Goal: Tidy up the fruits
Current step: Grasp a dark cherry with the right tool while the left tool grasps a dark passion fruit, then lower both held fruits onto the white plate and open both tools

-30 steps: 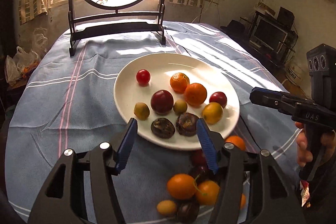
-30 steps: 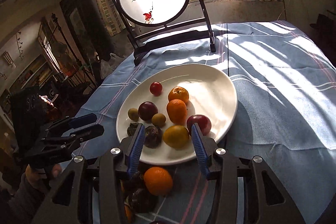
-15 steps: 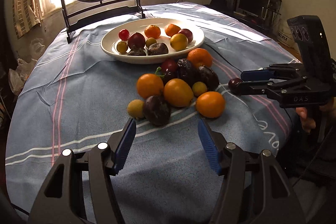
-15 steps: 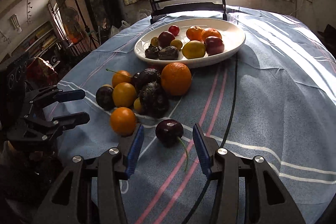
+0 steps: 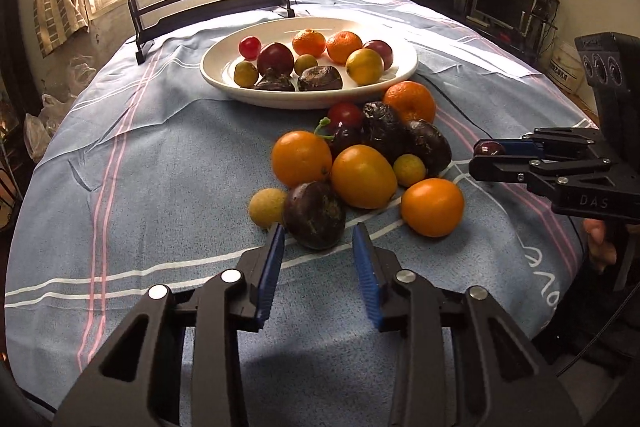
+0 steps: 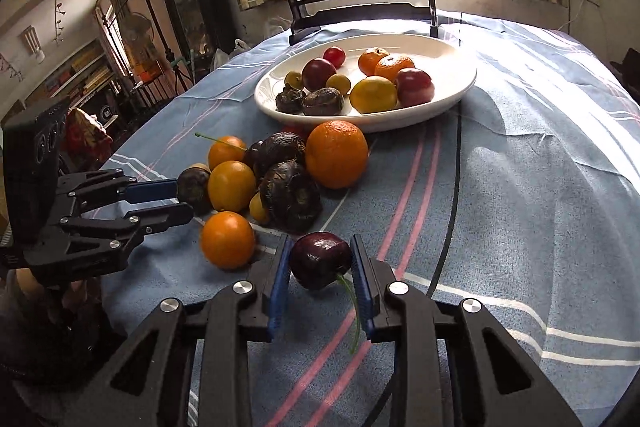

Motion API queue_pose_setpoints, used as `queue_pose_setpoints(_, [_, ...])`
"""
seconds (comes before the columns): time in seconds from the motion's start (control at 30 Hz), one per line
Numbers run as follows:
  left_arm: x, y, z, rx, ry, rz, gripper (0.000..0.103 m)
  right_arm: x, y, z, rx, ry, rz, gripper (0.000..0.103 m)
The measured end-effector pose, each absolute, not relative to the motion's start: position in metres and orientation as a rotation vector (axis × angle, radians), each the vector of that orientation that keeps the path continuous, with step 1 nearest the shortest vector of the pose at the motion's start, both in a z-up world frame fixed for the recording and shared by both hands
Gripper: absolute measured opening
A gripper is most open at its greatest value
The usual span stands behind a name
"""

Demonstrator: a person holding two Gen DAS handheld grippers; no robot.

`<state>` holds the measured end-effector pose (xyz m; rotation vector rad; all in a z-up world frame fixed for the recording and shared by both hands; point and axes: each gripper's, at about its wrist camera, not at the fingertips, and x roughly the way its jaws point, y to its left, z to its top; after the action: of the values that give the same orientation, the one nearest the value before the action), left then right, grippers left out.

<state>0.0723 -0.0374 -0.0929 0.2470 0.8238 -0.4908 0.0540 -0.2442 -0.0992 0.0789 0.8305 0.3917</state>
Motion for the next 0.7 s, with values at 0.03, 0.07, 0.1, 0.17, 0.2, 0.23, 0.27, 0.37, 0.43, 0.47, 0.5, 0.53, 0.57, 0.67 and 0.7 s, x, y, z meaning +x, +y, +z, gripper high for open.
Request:
queue_pose_setpoints(0.03, [0.072, -0.04, -0.093, 0.259, 0.816, -0.484, 0.035, 0.054, -0.244, -0.099, 0.08, 0.829, 0.39, 0.029])
queue_pose_setpoints(0.07, [0.073, -0.043, -0.093, 0.271, 0.81, -0.481, 0.035, 0.054, -0.244, -0.099, 0.083, 0.83, 0.389, 0.029])
queue_pose_setpoints(0.1, [0.073, -0.045, -0.094, 0.283, 0.806, -0.478, 0.036, 0.055, -0.244, -0.099, 0.088, 0.83, 0.389, 0.029])
queue_pose_setpoints(0.17, [0.079, -0.049, -0.097, 0.302, 0.813, -0.466, 0.047, 0.055, -0.246, -0.099, 0.103, 0.828, 0.39, 0.029])
queue_pose_setpoints(0.2, [0.081, -0.051, -0.099, 0.311, 0.812, -0.46, 0.049, 0.055, -0.247, -0.099, 0.111, 0.827, 0.39, 0.029])
queue_pose_setpoints(0.23, [0.082, -0.053, -0.1, 0.32, 0.809, -0.451, 0.05, 0.055, -0.248, -0.099, 0.118, 0.826, 0.392, 0.029])
queue_pose_setpoints(0.27, [0.084, -0.055, -0.1, 0.327, 0.807, -0.443, 0.051, 0.055, -0.249, -0.099, 0.122, 0.827, 0.393, 0.029])
queue_pose_setpoints(0.37, [0.084, -0.056, -0.1, 0.316, 0.816, -0.455, 0.033, 0.056, -0.25, -0.099, 0.13, 0.827, 0.394, 0.029])
queue_pose_setpoints(0.43, [0.081, -0.053, -0.097, 0.302, 0.813, -0.457, 0.033, 0.056, -0.251, -0.099, 0.137, 0.826, 0.397, 0.029])
queue_pose_setpoints(0.47, [0.08, -0.05, -0.095, 0.279, 0.812, -0.465, 0.033, 0.056, -0.251, -0.099, 0.14, 0.825, 0.398, 0.029])
queue_pose_setpoints(0.5, [0.077, -0.046, -0.092, 0.259, 0.804, -0.469, 0.033, 0.056, -0.251, -0.099, 0.142, 0.822, 0.399, 0.029])
queue_pose_setpoints(0.53, [0.073, -0.042, -0.088, 0.238, 0.794, -0.48, 0.033, 0.056, -0.252, -0.098, 0.145, 0.819, 0.401, 0.029])
queue_pose_setpoints(0.57, [0.07, -0.038, -0.083, 0.219, 0.786, -0.494, 0.033, 0.055, -0.252, -0.098, 0.149, 0.815, 0.403, 0.029])
queue_pose_setpoints(0.67, [0.061, -0.03, -0.072, 0.177, 0.769, -0.513, 0.033, 0.053, -0.256, -0.096, 0.169, 0.796, 0.41, 0.029])
queue_pose_setpoints(0.7, [0.059, -0.027, -0.068, 0.167, 0.762, -0.516, 0.033, 0.053, -0.258, -0.095, 0.184, 0.793, 0.411, 0.029])
